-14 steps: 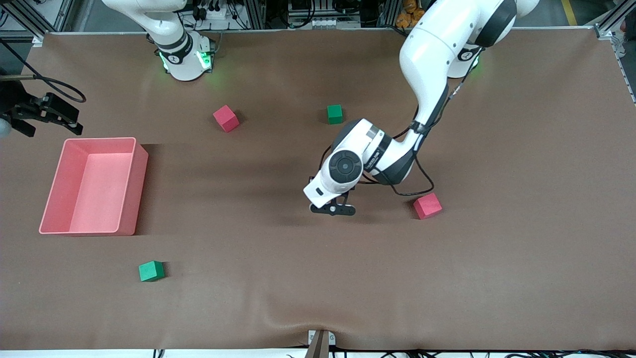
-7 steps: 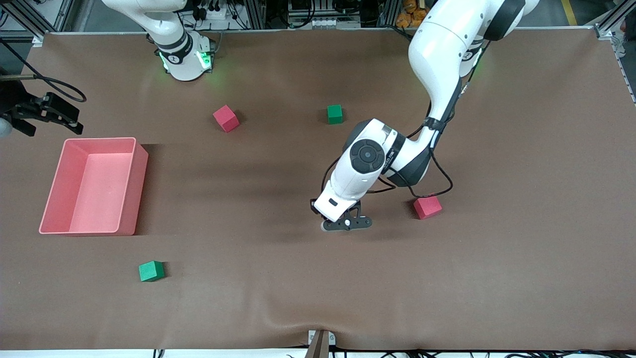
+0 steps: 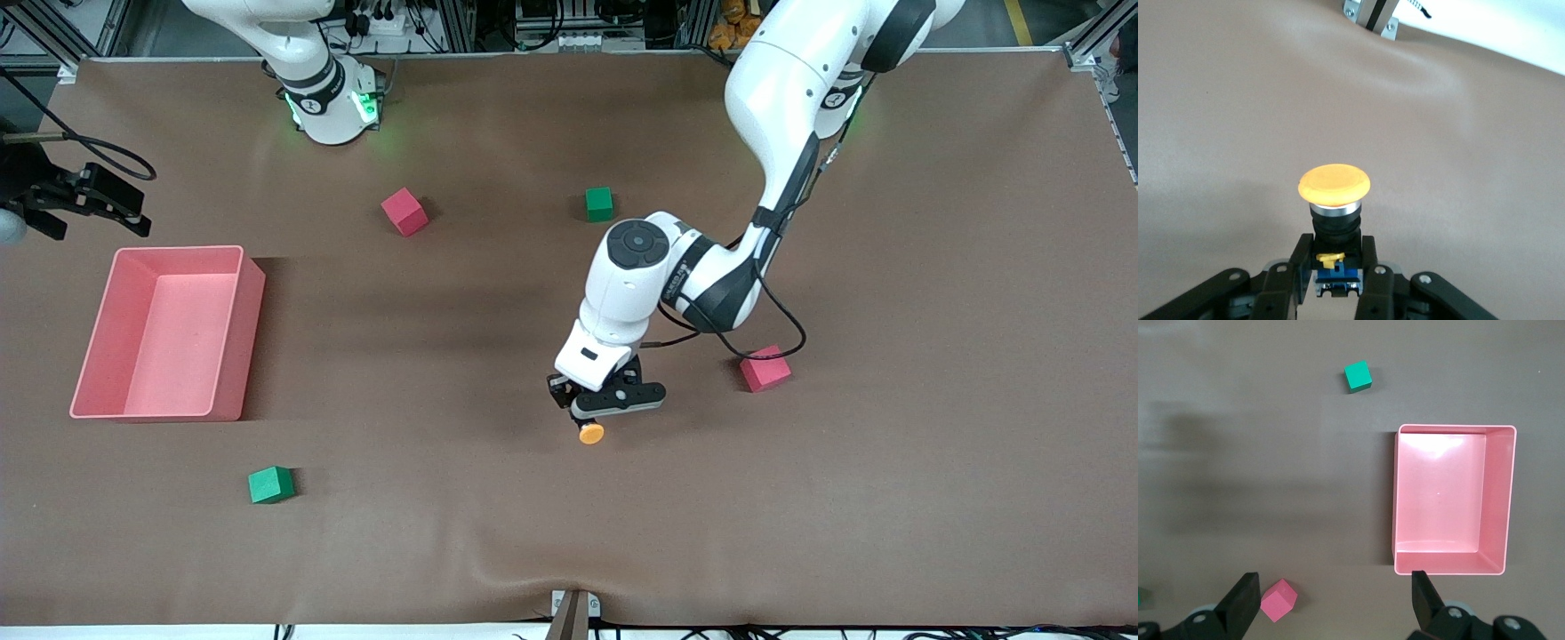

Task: Place and upright button with both arms
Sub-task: 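Set the button upright on the table and open the left gripper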

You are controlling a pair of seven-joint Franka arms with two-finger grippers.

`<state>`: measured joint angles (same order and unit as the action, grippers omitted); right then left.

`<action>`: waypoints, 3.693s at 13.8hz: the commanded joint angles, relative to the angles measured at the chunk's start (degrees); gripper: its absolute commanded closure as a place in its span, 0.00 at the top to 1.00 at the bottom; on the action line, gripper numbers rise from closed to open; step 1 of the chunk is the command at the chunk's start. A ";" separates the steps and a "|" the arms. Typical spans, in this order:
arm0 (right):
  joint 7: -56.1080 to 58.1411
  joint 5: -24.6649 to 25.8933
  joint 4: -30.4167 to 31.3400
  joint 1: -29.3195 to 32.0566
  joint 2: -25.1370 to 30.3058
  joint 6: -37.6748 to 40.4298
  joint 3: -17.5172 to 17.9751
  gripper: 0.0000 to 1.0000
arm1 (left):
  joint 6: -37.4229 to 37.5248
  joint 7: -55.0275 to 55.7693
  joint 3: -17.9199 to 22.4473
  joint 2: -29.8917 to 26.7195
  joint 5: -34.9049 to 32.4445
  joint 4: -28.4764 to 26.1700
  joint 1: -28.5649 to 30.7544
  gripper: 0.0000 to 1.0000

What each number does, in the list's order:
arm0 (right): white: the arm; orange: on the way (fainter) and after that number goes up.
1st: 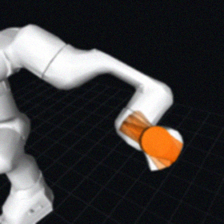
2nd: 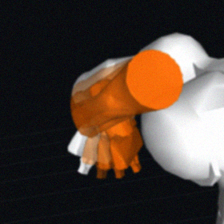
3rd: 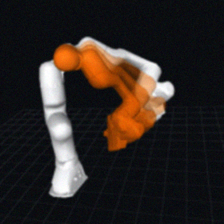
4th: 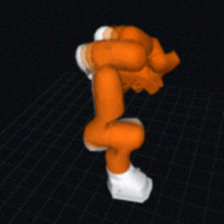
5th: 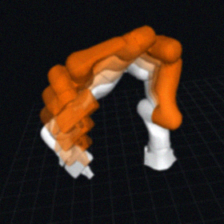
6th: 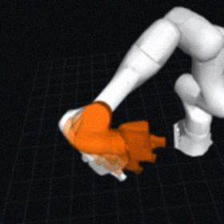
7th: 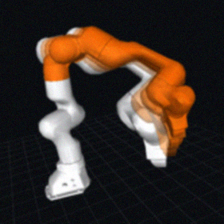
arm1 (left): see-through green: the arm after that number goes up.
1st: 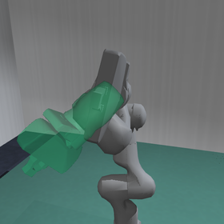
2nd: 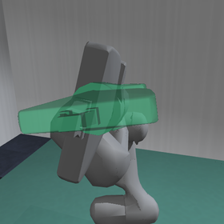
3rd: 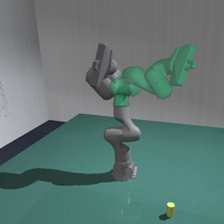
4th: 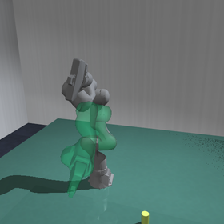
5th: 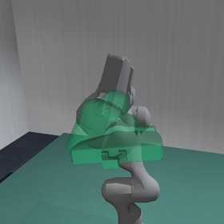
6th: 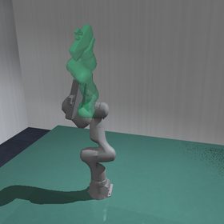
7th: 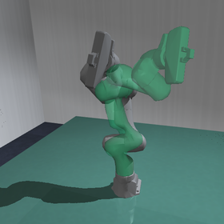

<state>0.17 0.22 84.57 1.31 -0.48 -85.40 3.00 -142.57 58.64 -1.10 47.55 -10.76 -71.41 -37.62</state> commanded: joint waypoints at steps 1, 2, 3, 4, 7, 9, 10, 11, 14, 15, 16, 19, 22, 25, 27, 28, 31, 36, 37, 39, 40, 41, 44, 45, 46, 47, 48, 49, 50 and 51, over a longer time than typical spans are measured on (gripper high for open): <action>0.45 1.19 -1.43 0.44 -0.58 1.11 0.43 1.00 | -1.57 7.16 0.75 -0.35 -6.87 -0.66 -0.61 0.00; 0.45 1.19 -1.43 0.44 -0.58 1.46 0.43 1.00 | -1.57 10.06 0.75 -0.35 -10.21 -0.66 -0.61 0.00; 0.36 1.19 -1.43 0.44 -0.58 1.38 0.43 1.00 | -1.57 13.05 0.75 -0.09 -13.03 -0.66 -0.61 0.00; 0.36 1.19 -1.43 0.53 -0.66 1.29 0.43 1.00 | -1.66 15.86 0.75 0.00 -15.66 -0.66 -0.61 0.00; 0.36 1.19 -1.34 0.62 -0.58 1.29 0.43 1.00 | -1.66 24.47 0.75 0.09 -22.79 -0.66 -0.87 0.00; 0.45 1.19 -1.34 0.71 -0.66 1.29 0.34 1.00 | -1.57 32.46 0.75 0.96 -28.67 -0.75 -2.10 0.00; 0.36 1.19 -1.34 0.79 -0.66 1.29 0.34 1.00 | -1.57 36.76 0.75 1.14 -33.14 -1.01 -2.37 0.00; 0.36 1.19 -1.34 0.88 -0.66 1.38 0.25 1.00 | -1.57 42.11 0.75 1.23 -37.44 -1.28 -2.72 0.00; 0.45 1.19 -1.34 0.88 -0.66 1.29 0.25 1.00 | -0.52 53.30 0.75 2.19 -48.88 -1.98 -5.43 0.00; 0.45 1.19 -1.34 0.80 -0.66 1.29 0.25 1.00 | 1.40 55.33 0.75 2.98 -52.05 -1.98 -6.58 0.00; 0.36 1.02 -1.34 0.79 -0.66 1.29 0.25 1.00 | 4.03 56.48 0.75 3.34 -54.95 -2.07 -7.72 0.00; 0.45 1.01 -1.34 0.88 -0.66 1.20 0.25 1.00 | 12.82 57.20 0.75 4.57 -56.65 -3.65 -13.87 0.00; 0.45 1.01 -1.34 0.97 -0.66 1.03 0.17 1.00 | 19.68 58.42 0.75 6.76 -58.04 -3.74 -17.83 0.00; 0.45 1.01 -1.34 0.97 -0.66 1.03 0.17 1.00 | 25.40 60.27 0.75 8.87 -59.11 -3.74 -20.73 0.00; 0.45 1.01 -1.34 0.97 -0.66 1.03 0.17 1.00 | 29.70 60.27 0.75 10.10 -59.11 -3.74 -22.23 0.00; 0.45 1.01 -1.34 0.97 -0.66 1.03 0.17 1.00 | 30.50 60.27 0.75 10.37 -59.11 -3.74 -22.93 0.00; 0.45 1.01 -1.34 0.97 -0.66 1.03 0.17 1.00 | 30.86 60.19 0.75 11.42 -59.11 -3.74 -23.81 0.00; 0.45 1.01 -1.34 0.88 -0.66 1.03 0.17 1.00 | 30.86 59.66 0.49 12.48 -59.20 -3.74 -25.13 0.21; 0.45 1.01 -1.34 0.88 -0.66 1.03 0.17 1.00 | 30.86 59.48 0.40 12.48 -59.20 -3.74 -25.22 0.84; 0.45 1.01 -1.34 0.88 -0.66 1.03 0.17 1.00 | 30.86 59.13 0.05 11.96 -58.06 -3.74 -25.40 1.00; 0.45 1.01 -1.34 0.88 -0.66 1.03 0.17 1.00 | 30.86 58.69 -0.04 11.52 -56.49 -3.65 -25.40 1.00; 0.45 1.01 -1.34 0.88 -0.66 1.03 0.17 1.00 | 30.86 56.78 -0.82 11.08 -54.38 -3.48 -25.31 1.00; 0.45 1.01 -1.34 0.88 -0.66 1.03 0.17 1.00 | 30.86 49.92 -1.53 8.45 -45.78 -3.21 -25.31 1.00; 0.45 1.01 -1.34 0.88 -0.66 1.03 0.17 1.00 | 30.78 46.33 -2.06 6.70 -42.53 -3.13 -25.14 1.00; 0.45 1.01 -1.34 0.88 -0.66 1.03 0.17 1.00 | 30.86 43.25 -2.24 5.46 -39.28 -3.04 -25.22 1.00; 0.45 1.01 -1.34 0.97 -0.66 1.03 0.17 1.00 | 30.78 40.44 -2.24 3.80 -36.90 -2.69 -25.22 1.00; 0.45 1.01 -1.34 0.88 -0.66 1.03 0.17 1.00 | 30.86 37.89 -2.59 2.13 -34.78 -2.51 -25.05 1.00; 0.45 1.01 -1.34 0.97 -0.66 1.03 0.17 1.00 | 30.78 35.34 -2.85 0.37 -32.15 -2.51 -24.78 1.00; 0.45 0.93 -1.34 0.97 -0.66 1.03 0.17 1.00 | 30.77 33.05 -2.85 -1.39 -28.99 -2.51 -24.61 1.00; 0.36 0.93 -1.34 0.88 -0.66 0.94 0.17 1.00 | 30.77 30.94 -2.68 -3.41 -25.74 -2.51 -24.08 1.00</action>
<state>0.17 0.29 84.57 1.33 -0.53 -84.93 2.44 -111.96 93.71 -3.35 48.54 -41.37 -72.40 -62.83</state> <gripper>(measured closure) 0.000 0.000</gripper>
